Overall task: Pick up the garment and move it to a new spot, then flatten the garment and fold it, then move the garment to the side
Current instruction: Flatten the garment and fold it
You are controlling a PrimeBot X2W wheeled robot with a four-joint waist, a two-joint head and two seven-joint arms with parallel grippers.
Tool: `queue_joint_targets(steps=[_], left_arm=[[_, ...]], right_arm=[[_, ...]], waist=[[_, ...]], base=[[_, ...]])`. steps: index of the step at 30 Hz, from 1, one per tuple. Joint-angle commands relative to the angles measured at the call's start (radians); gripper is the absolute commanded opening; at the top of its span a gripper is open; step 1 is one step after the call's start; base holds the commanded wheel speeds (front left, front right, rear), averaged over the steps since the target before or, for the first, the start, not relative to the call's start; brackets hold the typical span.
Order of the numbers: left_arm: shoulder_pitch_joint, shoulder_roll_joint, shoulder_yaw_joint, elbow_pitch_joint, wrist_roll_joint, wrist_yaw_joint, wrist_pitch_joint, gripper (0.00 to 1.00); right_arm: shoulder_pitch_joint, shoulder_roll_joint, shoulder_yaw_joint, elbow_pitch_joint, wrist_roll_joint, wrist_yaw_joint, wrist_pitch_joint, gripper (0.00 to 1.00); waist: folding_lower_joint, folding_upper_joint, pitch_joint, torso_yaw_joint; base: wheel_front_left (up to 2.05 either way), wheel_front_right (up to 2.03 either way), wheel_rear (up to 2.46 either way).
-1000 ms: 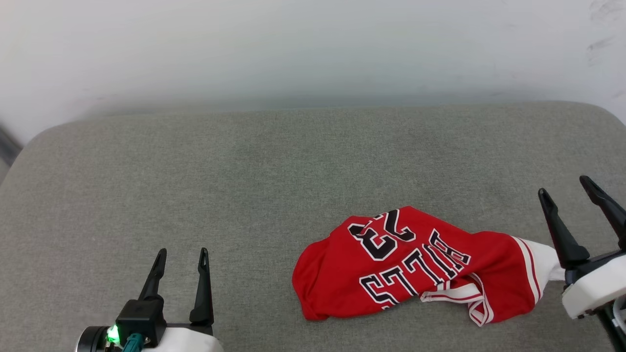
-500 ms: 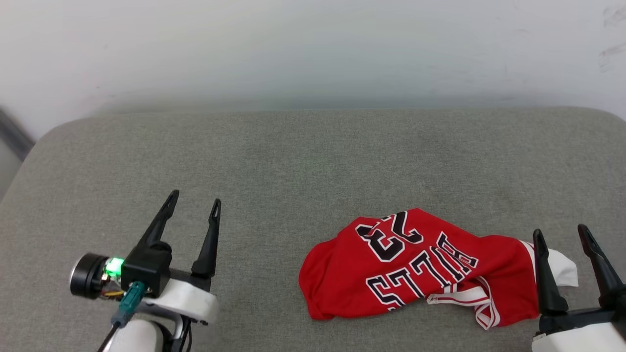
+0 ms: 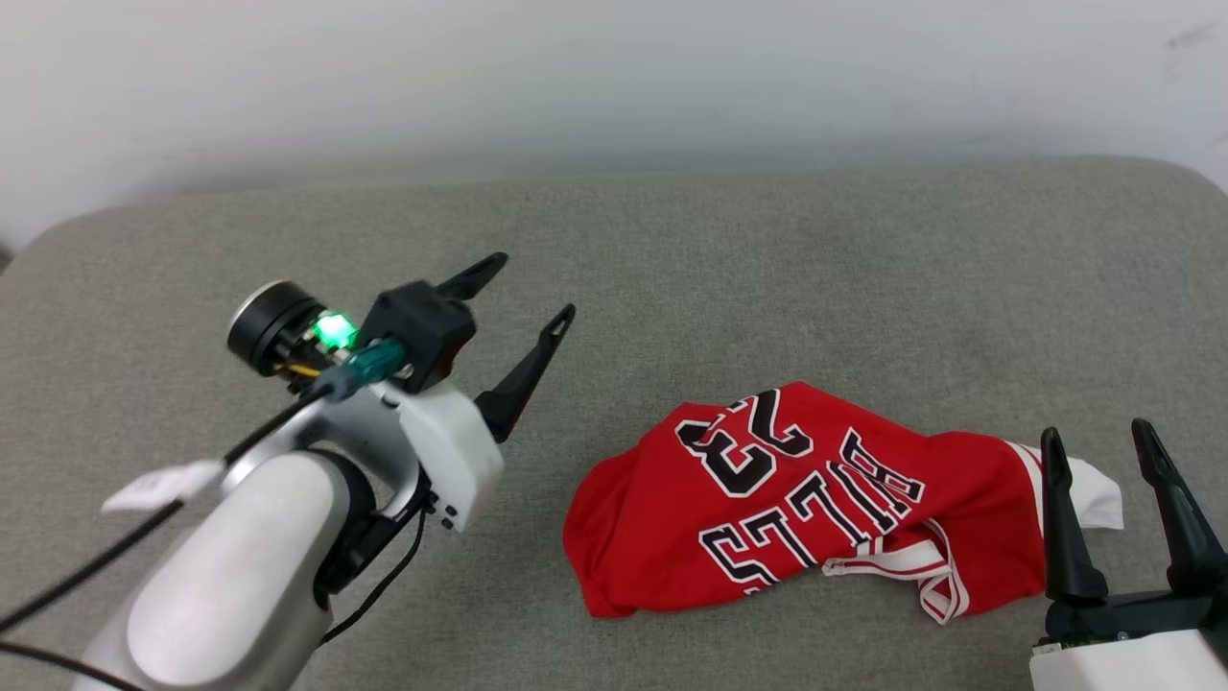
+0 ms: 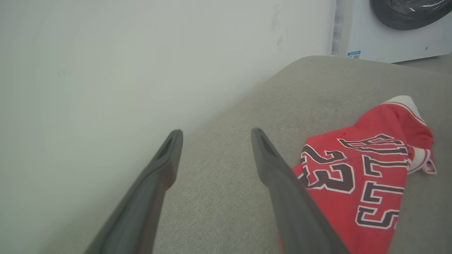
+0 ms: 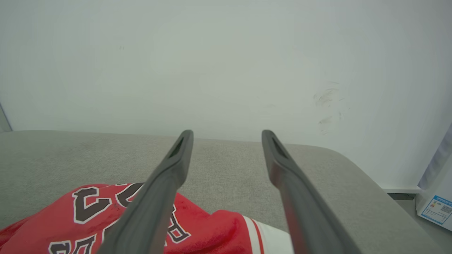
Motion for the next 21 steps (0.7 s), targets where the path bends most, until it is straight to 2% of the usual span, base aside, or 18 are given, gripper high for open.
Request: queue_joint_targets(steps=[1,6,11,16,21], left_arm=[[-0.034,0.02,-0.034,-0.004,-0.033,0.001,0.034,1.0],[-0.182,0.116,-0.26,-0.027,-0.198,0.001,0.241,1.0],[-0.333,0.178,-0.491,-0.059,-0.352,0.001,0.418,1.0],[-0.465,0.196,-0.677,-0.048,-0.453,0.001,0.528,1.0],[-0.529,0.18,-0.742,0.003,-0.492,0.001,0.631,1.0]], right_arm=[[-0.01,0.005,0.0,-0.006,-0.006,-0.001,-0.002,1.0],[-0.027,0.011,0.005,-0.009,-0.012,-0.001,-0.002,1.0],[-0.048,0.019,0.009,-0.01,-0.019,-0.001,-0.002,1.0],[-0.071,0.026,0.023,-0.008,-0.023,-0.001,-0.002,1.0],[-0.103,0.033,0.036,-0.006,-0.025,-0.001,-0.002,1.0]], waist=[[0.0,-0.0001,0.014,-0.01],[0.0,-0.0001,0.047,-0.029],[0.0,-0.0001,0.083,-0.044],[0.0,-0.0001,0.128,-0.062],[0.0,-0.0001,0.178,-0.082]], base=[[0.0,0.0,0.0],[0.0,0.0,0.0],[0.0,0.0,0.0],[0.0,0.0,0.0],[0.0,0.0,0.0]])
